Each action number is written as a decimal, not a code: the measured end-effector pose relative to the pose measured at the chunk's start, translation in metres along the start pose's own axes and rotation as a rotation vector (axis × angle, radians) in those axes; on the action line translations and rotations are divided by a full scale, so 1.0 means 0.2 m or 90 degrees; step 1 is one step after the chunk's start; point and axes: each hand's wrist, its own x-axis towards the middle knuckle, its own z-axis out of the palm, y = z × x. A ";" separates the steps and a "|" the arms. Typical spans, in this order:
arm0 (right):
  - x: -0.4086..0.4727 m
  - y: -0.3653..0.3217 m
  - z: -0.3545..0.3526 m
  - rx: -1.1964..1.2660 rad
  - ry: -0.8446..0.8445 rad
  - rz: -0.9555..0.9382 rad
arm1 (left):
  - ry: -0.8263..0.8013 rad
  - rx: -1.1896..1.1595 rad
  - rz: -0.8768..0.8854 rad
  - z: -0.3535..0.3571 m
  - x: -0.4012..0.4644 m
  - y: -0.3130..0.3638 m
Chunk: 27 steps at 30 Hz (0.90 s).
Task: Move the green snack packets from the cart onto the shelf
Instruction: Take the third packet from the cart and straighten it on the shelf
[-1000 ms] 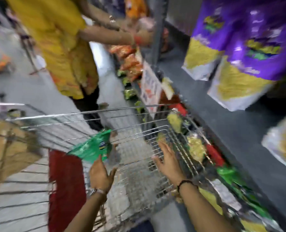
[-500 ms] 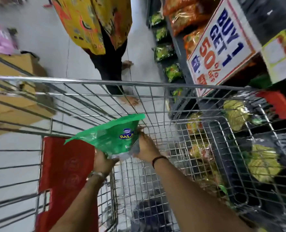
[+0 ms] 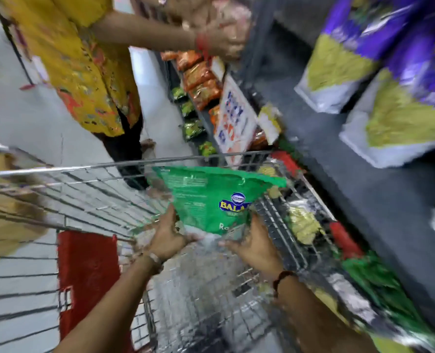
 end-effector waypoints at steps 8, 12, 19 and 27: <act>-0.89 -0.10 -0.81 -0.020 0.404 -0.016 | -0.242 0.004 0.240 0.59 -0.43 0.81; -1.41 -0.03 -1.10 -0.027 0.538 0.025 | -0.390 0.000 0.330 0.99 -0.73 1.05; -2.20 0.16 -1.38 -0.027 0.758 0.117 | -0.586 0.009 0.432 1.72 -1.21 1.21; -2.53 0.46 -1.64 0.014 0.840 0.199 | -0.634 -0.007 0.395 2.28 -1.58 1.22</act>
